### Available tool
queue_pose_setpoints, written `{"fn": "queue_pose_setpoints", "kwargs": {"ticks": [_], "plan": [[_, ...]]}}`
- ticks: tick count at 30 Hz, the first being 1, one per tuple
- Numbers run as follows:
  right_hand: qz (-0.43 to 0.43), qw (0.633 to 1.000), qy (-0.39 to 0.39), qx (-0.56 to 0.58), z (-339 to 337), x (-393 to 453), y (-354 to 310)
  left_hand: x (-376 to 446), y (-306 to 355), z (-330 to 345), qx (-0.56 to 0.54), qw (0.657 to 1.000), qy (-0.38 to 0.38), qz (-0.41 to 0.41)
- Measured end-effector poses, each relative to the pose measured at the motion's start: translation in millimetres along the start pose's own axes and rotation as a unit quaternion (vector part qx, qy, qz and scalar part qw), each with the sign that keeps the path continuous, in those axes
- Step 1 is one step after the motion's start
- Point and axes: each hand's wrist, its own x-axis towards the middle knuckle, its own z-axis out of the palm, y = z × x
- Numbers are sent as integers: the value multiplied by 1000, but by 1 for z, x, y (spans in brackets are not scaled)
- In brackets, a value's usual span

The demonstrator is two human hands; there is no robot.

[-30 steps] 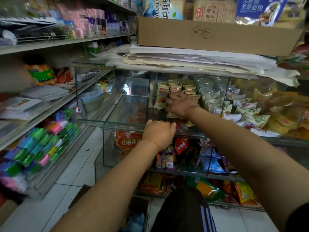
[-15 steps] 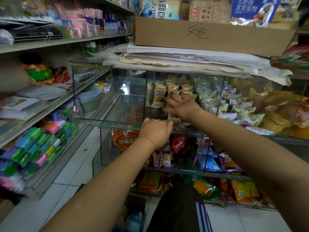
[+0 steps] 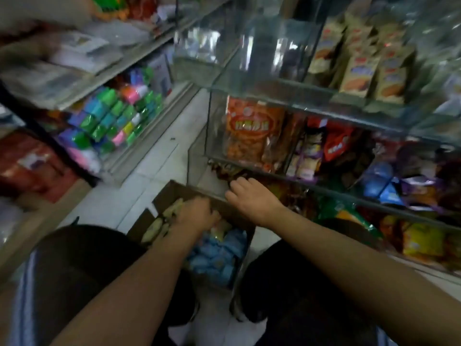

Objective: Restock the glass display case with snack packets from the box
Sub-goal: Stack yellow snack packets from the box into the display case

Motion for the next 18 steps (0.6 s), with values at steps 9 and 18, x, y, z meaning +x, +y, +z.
{"fn": "queue_pose_setpoints", "kwargs": {"ticks": [9, 18], "plan": [[167, 845, -426, 276, 207, 1, -108, 0, -108, 149, 26, 967, -250, -43], [190, 862, -392, 258, 289, 29, -130, 32, -144, 216, 95, 899, -419, -83]]}}
